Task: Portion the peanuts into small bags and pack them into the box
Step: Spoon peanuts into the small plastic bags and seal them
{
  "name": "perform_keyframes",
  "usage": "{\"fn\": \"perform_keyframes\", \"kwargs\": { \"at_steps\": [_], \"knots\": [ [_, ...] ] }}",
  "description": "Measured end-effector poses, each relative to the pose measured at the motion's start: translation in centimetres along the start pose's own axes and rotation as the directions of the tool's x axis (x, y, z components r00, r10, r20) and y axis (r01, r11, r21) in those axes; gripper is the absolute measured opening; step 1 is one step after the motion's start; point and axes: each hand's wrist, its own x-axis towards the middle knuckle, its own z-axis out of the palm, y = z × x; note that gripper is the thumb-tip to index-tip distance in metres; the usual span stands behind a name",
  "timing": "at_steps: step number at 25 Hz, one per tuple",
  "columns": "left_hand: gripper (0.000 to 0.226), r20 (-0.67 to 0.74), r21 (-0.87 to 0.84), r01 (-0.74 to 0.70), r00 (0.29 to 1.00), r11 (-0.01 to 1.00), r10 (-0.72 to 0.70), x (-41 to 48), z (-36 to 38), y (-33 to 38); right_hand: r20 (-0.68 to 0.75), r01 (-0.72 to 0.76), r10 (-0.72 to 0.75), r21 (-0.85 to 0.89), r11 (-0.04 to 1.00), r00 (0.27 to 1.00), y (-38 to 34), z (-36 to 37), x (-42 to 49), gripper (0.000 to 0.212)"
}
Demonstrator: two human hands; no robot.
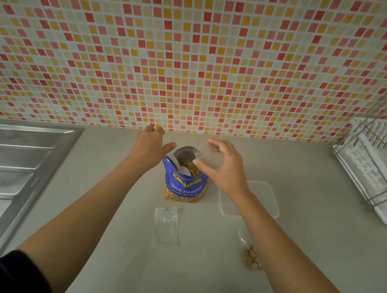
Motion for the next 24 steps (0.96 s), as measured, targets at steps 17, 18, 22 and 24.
{"fn": "perform_keyframes", "kwargs": {
  "at_steps": [17, 18, 22, 24],
  "knots": [
    [0.019, -0.115, -0.285, -0.229, 0.972, 0.931, 0.204, -0.6, 1.6, 0.6, 0.034, -0.291, 0.289, 0.079, 0.953, 0.957, 1.4, -0.2, -1.0, 0.053],
    [0.02, -0.088, -0.318, -0.173, 0.984, 0.932, 0.153, -0.4, 2.4, 0.3, 0.045, -0.328, 0.326, 0.089, 0.94, 0.944, 1.6, -0.3, -1.3, 0.051],
    [0.024, 0.023, -0.542, 0.202, 0.974, 0.816, -0.226, 1.1, 3.3, 0.0, 0.115, -0.42, 0.408, 0.123, 0.899, 0.906, 2.2, -0.2, -2.1, 0.049],
    [0.024, 0.082, -0.607, 0.277, 0.954, 0.745, -0.288, 1.3, 3.1, 0.6, 0.111, -0.437, 0.424, 0.146, 0.888, 0.899, 2.4, 0.0, -2.1, 0.048]
  ]
}}
